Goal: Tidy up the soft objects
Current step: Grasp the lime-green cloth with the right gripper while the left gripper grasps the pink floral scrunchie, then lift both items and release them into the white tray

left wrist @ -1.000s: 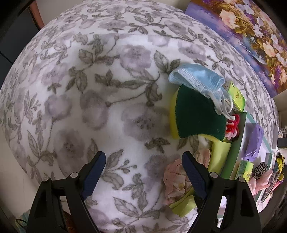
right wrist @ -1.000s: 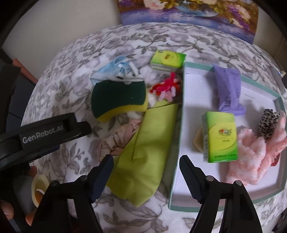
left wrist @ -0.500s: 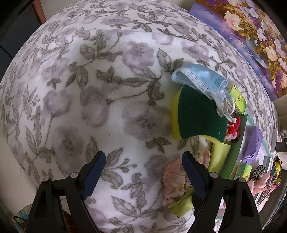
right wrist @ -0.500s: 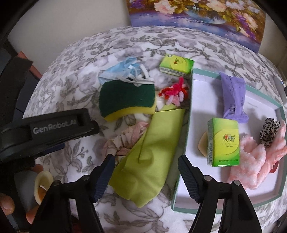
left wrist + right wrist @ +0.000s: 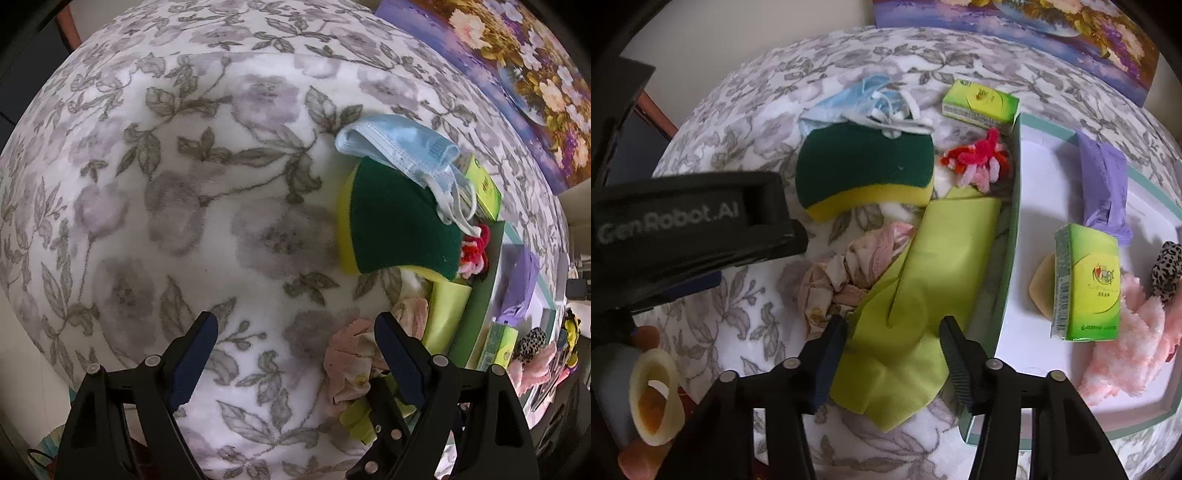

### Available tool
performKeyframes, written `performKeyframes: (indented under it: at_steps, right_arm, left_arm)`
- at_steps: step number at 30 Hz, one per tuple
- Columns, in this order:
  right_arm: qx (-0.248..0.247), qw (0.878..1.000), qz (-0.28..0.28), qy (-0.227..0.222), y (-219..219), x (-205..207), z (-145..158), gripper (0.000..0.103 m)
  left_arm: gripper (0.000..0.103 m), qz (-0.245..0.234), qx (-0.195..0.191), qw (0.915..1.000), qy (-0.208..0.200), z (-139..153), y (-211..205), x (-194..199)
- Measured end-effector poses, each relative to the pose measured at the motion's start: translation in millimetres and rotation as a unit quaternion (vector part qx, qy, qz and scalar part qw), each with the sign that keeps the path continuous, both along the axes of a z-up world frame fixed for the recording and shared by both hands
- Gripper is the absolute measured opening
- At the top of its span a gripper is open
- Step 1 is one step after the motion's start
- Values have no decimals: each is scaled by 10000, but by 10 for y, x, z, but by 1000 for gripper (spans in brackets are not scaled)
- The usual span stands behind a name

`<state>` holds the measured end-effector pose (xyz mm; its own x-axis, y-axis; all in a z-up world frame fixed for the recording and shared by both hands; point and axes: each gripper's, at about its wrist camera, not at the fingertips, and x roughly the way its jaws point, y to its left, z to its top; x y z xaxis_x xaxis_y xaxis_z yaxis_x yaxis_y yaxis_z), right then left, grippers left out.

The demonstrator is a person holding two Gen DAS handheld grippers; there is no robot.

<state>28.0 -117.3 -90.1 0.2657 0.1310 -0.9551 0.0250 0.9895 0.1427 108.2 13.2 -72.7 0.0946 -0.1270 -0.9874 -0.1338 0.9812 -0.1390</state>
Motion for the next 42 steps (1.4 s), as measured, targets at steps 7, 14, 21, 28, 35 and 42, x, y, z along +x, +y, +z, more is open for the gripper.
performKeyframes:
  at_steps: [7,14,21,28,35,42]
  right_arm:
    - [-32,9999,-121,-6,-142,-7,-1,35]
    - [7,9999,-109,24,-172,-17,-27,29]
    - [96,9998,-135,64,-201,-13,-61,23]
    - [92,9999,-121,79,-222,-14,-88,23]
    - [76,9999,-150,1,-219,-24,-72,19]
    - [45,9995,-260,-143,-299,-42,43,11]
  left_arm:
    - [87,-199,-96,9997,61,-61,-163,-15]
    - [79,-423,-351,9982,226,-182,-328,-63]
    - [52,-608,-457,9966,326,-283,-515,-88]
    - [23,-760,-513,9955,231,-273,-660,-130]
    - [12,-643,-372,9972,-59,-118,-576,-78]
    - [12,-313,-418,9973,-518,163,-419,-54]
